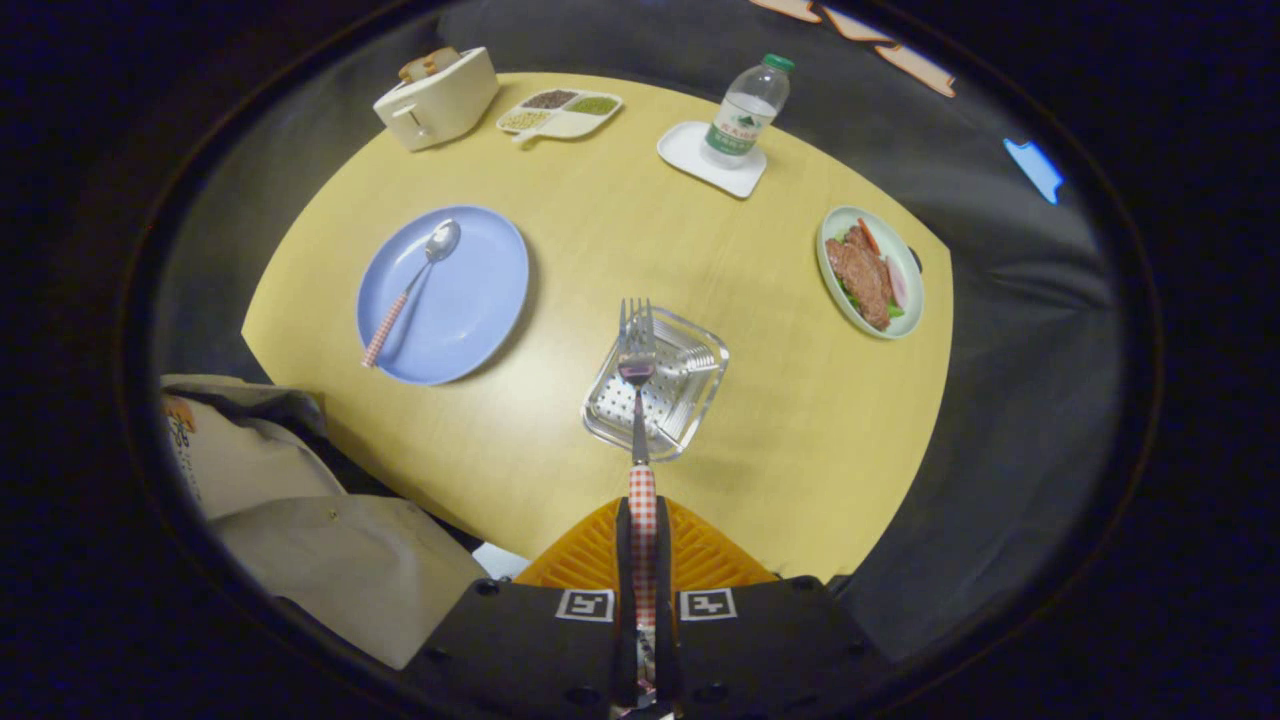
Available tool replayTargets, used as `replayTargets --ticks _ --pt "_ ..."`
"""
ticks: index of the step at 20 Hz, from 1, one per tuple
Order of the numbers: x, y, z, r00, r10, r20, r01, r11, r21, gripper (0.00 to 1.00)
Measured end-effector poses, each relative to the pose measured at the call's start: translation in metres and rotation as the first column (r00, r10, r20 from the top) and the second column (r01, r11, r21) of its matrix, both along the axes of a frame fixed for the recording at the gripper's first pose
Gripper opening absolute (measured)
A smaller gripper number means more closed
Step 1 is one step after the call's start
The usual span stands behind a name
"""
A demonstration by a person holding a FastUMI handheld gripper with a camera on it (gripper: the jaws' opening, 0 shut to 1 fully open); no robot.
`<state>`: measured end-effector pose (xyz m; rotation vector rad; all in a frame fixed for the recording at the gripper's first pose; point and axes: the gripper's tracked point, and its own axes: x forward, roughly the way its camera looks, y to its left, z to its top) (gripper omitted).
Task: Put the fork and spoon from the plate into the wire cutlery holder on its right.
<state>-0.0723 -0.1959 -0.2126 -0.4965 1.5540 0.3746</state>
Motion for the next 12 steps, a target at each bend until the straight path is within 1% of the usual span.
replayTargets --ticks 5,8,12 --pt "-0.005 -0.016 -0.013 0.987 0.077 -0.139 -0.081 0.996 -0.03 0.1" --pt "-0.005 -0.016 -0.021 0.971 0.1 -0.218 -0.108 0.994 -0.027 0.1" --pt "0.004 -0.016 -0.027 0.952 0.123 -0.279 -0.141 0.989 -0.047 0.1"
